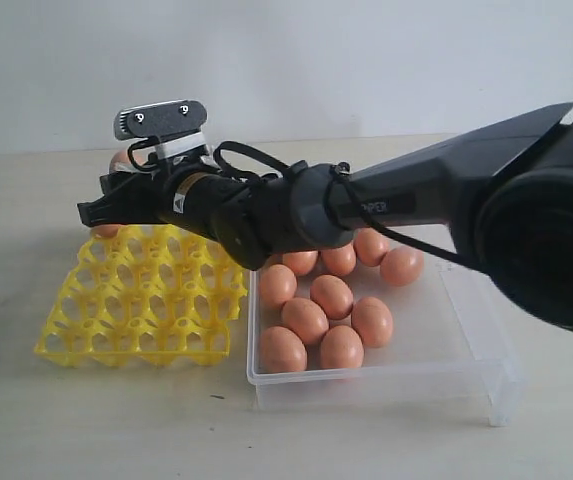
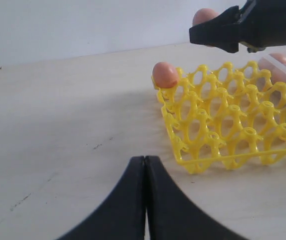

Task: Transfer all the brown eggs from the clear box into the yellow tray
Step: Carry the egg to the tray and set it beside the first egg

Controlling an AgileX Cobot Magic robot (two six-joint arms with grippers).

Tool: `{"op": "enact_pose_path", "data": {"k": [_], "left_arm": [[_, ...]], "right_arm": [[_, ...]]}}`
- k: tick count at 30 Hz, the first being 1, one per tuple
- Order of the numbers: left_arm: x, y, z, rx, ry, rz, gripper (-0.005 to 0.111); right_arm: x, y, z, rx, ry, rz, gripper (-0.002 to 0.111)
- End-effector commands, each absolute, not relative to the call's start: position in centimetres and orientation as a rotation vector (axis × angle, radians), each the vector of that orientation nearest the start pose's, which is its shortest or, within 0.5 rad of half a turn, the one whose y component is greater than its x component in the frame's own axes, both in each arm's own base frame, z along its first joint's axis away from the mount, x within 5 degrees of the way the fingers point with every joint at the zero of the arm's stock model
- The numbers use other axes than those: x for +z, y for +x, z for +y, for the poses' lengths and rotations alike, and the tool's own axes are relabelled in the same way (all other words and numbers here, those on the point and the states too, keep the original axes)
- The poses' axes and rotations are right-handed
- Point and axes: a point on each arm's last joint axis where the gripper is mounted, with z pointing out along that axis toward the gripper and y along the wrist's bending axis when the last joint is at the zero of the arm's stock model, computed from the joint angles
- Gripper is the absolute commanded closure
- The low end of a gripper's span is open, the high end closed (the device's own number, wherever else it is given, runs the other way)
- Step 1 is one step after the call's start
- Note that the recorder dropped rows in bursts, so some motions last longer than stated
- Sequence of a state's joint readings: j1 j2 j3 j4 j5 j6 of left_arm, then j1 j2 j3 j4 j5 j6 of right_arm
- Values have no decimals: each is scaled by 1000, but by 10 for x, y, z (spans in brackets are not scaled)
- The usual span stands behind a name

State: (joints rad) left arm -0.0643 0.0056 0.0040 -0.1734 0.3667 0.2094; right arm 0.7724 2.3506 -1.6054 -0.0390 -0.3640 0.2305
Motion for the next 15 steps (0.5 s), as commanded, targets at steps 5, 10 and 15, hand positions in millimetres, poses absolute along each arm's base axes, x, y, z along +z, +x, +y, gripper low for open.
{"op": "enact_pose_path", "data": {"k": [5,10,15], "left_arm": [[181,53,-9,-69,150,1833,107],[181,53,-9,-69,150,1833,107],[181,53,-9,-69,150,1833,107]], "right_arm": [[124,389,378,652,-578,1830,108],[119,396,372,641,-550,1852,108],[117,400,368,634,-537,1859,108]]}}
